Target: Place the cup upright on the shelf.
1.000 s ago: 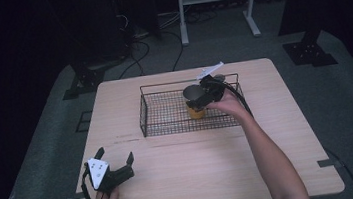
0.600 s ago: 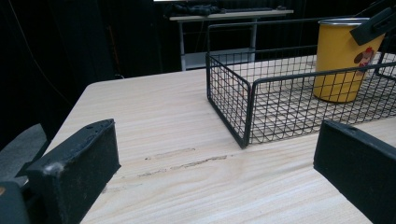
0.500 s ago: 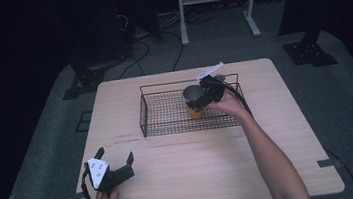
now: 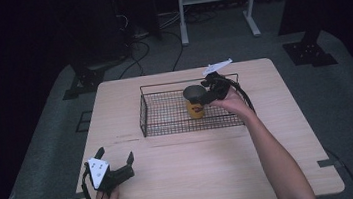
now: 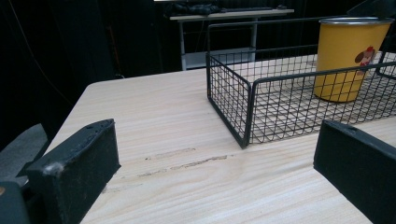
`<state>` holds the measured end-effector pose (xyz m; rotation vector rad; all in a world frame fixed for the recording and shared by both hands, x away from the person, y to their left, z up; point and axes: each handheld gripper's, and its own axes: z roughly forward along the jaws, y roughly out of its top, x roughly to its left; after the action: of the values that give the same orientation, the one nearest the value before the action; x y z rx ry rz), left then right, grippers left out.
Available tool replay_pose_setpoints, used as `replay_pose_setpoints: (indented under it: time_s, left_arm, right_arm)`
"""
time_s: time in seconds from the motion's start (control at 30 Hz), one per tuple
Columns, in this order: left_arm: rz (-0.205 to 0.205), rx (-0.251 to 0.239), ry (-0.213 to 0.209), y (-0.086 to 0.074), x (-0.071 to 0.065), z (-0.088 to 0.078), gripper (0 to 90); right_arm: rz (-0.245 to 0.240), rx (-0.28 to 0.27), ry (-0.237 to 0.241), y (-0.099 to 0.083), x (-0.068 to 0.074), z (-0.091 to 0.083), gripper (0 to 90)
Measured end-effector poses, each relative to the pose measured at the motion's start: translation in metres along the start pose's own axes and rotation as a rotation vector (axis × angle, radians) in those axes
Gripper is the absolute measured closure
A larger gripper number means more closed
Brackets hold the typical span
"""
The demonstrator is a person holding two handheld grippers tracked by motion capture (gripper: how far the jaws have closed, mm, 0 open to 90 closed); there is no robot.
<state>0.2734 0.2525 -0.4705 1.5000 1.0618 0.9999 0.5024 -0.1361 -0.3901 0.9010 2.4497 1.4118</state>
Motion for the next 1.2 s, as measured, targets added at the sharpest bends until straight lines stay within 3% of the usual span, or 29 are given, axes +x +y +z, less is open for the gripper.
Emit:
replay_pose_setpoints:
  time_s: [0.43, 1.2]
  left_arm:
    - [0.003, -0.001, 0.000, 0.000, 0.000, -0.001, 0.0]
    - [0.004, -0.002, -0.001, 0.000, 0.000, -0.001, 0.0]
  right_arm:
    - [0.031, -0.078, -0.003, 0.000, -0.003, -0.028, 0.0]
    - [0.021, -0.121, 0.023, -0.006, 0.001, -0.074, 0.0]
